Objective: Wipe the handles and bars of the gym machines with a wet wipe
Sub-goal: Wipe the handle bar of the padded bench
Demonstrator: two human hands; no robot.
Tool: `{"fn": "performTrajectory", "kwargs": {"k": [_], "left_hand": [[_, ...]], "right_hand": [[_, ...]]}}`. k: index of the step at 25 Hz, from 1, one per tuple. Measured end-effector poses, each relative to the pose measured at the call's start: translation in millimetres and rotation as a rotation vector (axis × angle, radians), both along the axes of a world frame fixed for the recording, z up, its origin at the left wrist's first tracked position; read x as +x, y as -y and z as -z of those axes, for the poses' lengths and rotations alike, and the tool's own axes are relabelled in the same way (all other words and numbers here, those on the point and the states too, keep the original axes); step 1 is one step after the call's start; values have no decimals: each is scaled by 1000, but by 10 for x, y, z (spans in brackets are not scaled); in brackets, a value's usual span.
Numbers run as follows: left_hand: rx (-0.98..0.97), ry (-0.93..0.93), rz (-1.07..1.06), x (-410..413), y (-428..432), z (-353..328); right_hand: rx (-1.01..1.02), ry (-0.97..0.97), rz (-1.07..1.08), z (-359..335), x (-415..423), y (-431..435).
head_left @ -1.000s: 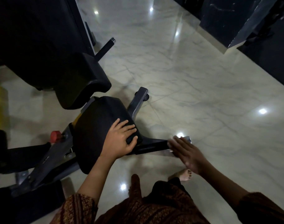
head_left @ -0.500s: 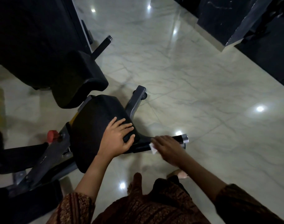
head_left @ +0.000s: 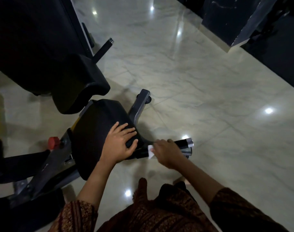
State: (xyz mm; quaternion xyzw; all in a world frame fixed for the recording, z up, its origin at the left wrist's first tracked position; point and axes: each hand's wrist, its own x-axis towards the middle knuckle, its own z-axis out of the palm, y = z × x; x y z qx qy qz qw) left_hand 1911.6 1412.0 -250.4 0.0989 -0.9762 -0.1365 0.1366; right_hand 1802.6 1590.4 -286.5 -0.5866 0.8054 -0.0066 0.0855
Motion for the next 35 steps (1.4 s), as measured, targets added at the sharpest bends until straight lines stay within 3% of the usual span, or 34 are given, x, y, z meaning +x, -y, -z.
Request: {"fn": "performTrajectory", "kwargs": {"k": [5, 8, 12, 15, 17, 20, 21, 23, 26, 29, 35], "left_hand": [[13, -9, 0, -3, -6, -7], [12, -29, 1, -1, 7, 7], [8, -18, 5, -13, 16, 26], [6, -12, 4, -6, 8, 31], [1, -16, 0, -9, 2, 20], [-7, -16, 1, -16, -6, -1], [-6, -16, 1, -15, -4, -4], [-12, -12, 0, -13, -3, 3], [-30, 10, -9, -14, -16, 13], [-31, 15, -17, -27, -37, 22], [-32, -8, -28, -15, -48, 34]], "right_hand": [[-188, -185, 182, -115, -336, -651], [-415, -180, 336, 3, -258, -688], [-380, -135, -34, 295, 3, -535], [-349, -107, -142, 233, -268, -734], [-390, -99, -45, 178, -416, -1005], [-523, -77, 388, 31, -511, -1349], [-578, -97, 442, 3, -491, -1332], [-618, -142, 305, 19, -362, -1081], [-502, -130, 1, 134, -115, -583], [-395, -118, -98, 170, -209, -639], [-493, -121, 319, -96, -321, -765]]}}
